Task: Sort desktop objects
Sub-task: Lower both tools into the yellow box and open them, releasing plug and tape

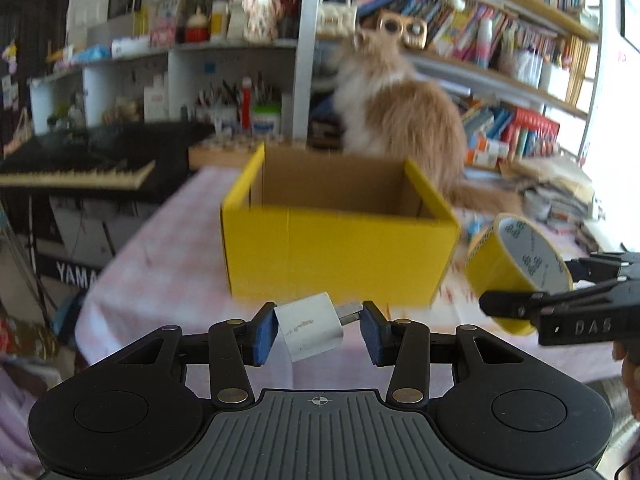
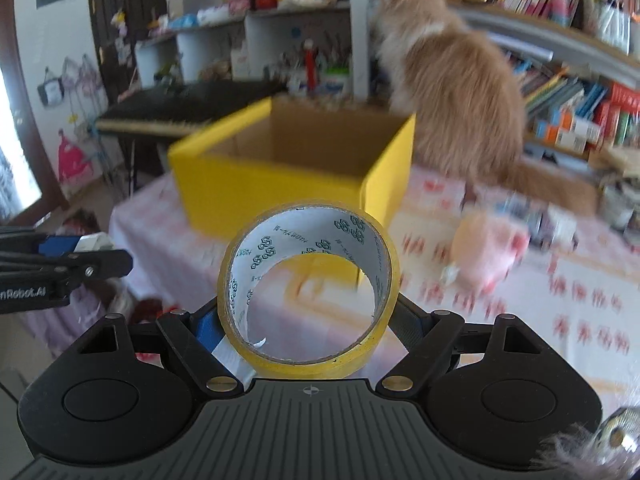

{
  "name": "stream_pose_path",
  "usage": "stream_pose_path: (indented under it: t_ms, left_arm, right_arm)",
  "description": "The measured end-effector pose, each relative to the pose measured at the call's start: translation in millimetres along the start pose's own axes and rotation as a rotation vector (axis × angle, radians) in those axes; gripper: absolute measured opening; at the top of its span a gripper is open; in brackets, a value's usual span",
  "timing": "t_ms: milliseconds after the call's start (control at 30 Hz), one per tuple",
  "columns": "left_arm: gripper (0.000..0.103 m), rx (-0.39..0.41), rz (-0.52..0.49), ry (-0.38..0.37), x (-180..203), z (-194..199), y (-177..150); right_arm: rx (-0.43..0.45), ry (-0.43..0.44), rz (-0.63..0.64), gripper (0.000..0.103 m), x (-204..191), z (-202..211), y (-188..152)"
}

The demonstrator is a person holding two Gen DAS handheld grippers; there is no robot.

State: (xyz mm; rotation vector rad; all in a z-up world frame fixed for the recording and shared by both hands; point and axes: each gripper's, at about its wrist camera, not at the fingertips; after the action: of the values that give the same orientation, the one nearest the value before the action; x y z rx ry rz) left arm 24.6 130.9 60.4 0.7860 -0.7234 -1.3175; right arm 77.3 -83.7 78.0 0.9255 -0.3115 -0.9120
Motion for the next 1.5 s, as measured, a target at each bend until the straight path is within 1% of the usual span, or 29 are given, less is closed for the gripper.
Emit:
stream_pose_path:
  t_ms: [100,167,267,367,467,533,667,767,867,1100,1167,1267,1500]
  left_arm:
    - [0.043,0.047,-0.007,0.005,-1,-6,23]
    - [0.043,0.071,0.013,-0.006,-5,-12,39]
    - [0.043,0.099,0.043,-0.025,-10,-25,61]
    - [0.043,0.125,0.028,-0.018,-9,-40,81]
    - [0.043,0.147,0.023,-0.016,-8,-54,98]
    - [0.043,0.157,0.022,-0.014,-6,-62,107]
    - [0.043,0.148,0.010,-0.008,-2,-85,121]
    - [0.043,0.107,-0.015,-0.024,2,-109,127]
    - [0.043,0.031,-0.046,-0.020,4,-138,129]
    - [0.043,-0.087,-0.246,0.011,21,-194,136]
    - [0.044,-0.120,-0.280,0.007,26,-207,137]
    - [0.044,-0.165,-0.335,0.026,33,-225,138]
    - [0.044,-0.267,-0.392,0.049,41,-257,130]
  right_arm:
    - [0.054,0.003,0.010,0.081,8,-1,28]
    - [0.087,0.007,0.034,0.081,12,-3,45]
    - [0.134,0.016,0.093,0.081,16,-9,70]
    - [0.163,0.015,0.160,0.081,21,-18,91]
    - [0.161,0.018,0.210,0.081,28,-37,110]
    - [0.140,0.025,0.242,0.081,32,-50,120]
    - [0.096,0.049,0.317,0.081,35,-73,135]
    - [0.061,0.078,0.392,0.081,35,-89,141]
    - [0.017,0.101,0.467,0.081,39,-108,142]
    - [-0.159,0.167,0.669,0.081,45,-171,145]
    - [-0.204,0.183,0.741,0.081,45,-187,146]
    - [-0.270,0.205,0.835,0.081,45,-210,147]
    - [-0.393,0.232,0.960,0.081,51,-246,147]
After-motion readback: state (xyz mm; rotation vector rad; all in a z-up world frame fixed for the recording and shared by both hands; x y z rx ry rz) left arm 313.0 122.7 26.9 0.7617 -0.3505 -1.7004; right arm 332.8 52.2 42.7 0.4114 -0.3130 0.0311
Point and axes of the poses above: each gripper's, at about its wrist camera, not at the fingertips, and z roughly against the way its jaws point, x to its right, y to its top, and after that the axes turned 6 degrees about y, right-handed
